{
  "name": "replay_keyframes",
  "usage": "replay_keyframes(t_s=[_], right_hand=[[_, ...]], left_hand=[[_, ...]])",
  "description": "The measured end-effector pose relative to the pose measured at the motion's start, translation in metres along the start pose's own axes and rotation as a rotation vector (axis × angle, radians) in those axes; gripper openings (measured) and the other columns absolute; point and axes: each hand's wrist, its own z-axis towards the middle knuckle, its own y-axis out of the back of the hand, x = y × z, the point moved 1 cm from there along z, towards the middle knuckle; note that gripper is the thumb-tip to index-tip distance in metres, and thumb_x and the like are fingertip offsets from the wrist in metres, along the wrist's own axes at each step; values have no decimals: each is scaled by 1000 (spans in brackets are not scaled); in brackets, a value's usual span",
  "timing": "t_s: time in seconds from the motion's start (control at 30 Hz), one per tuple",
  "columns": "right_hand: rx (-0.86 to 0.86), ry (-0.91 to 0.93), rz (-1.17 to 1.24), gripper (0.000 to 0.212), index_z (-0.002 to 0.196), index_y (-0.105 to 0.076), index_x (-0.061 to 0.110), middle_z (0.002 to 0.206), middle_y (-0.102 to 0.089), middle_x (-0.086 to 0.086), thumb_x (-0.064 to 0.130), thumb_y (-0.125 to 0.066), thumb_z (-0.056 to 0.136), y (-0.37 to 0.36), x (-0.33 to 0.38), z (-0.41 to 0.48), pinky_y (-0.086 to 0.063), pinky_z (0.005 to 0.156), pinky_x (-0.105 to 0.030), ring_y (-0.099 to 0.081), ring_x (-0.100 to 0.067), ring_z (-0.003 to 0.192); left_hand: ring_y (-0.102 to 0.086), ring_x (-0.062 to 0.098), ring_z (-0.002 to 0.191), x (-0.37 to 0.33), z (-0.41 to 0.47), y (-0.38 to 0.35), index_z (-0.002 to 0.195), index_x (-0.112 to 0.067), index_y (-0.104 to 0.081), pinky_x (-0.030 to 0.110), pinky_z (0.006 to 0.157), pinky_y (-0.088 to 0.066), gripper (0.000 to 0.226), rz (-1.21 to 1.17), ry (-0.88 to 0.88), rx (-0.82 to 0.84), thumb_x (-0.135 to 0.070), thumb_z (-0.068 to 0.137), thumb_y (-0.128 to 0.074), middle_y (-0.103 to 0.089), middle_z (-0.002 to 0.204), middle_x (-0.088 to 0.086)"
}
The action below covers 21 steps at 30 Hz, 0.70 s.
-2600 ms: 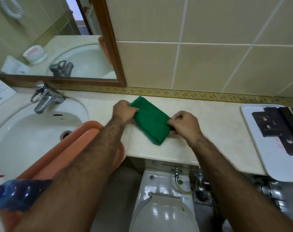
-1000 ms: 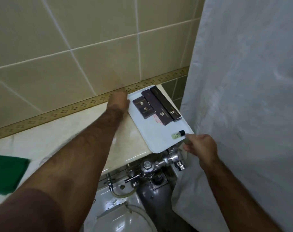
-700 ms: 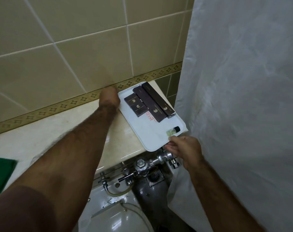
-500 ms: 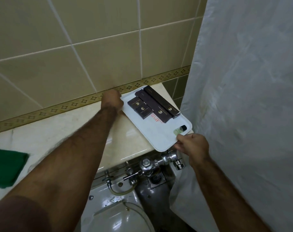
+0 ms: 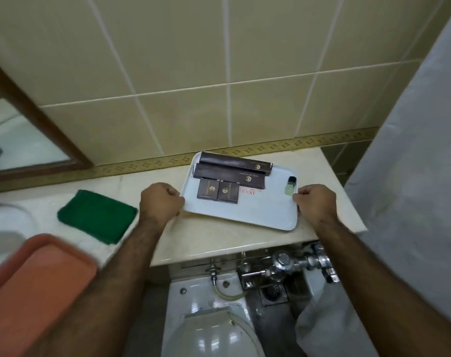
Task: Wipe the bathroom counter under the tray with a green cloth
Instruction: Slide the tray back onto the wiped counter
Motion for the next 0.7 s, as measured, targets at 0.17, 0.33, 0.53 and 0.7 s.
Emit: replay_keyframes(t_s=[0.17,0.33,0.53,0.7], right_hand=[[25,108,-110,22,108,-80,1,112,-79,-17,9,-65,95,-50,50,14,-53,95,-35,-70,-35,108],[27,141,-170,27,117,-77,0,120,-76,-18,12,-64,97,-82,70,26,-52,101,-37,-69,-36,113],[9,177,-170,28,120,-76,-1,122,-76,-18,12,-65,97,-101,85,40,-49,106,-35,-68,-36,116],[22,211,-171,28,117,-78,-1,119,-77,-18,13,-67,95,-103,77,46,-47,106,-35,-68,-36,117]], left_hand=[[-73,19,61,47,-13,13,63,-11,-73,28,66,-61,12,-7,117,-29,-9,74,-75,-72,53,2],[-73,16,56,67,-5,5,73,-7,-73,23,60,-57,9,-65,184,-37,-10,81,-74,-73,56,4],[-73,19,64,64,26,5,76,-7,-73,24,63,-57,4,-13,198,-102,-7,80,-73,-73,63,5],[-74,24,69,67,44,2,77,-7,-75,33,76,-63,5,68,188,-84,-11,79,-75,-75,68,8]])
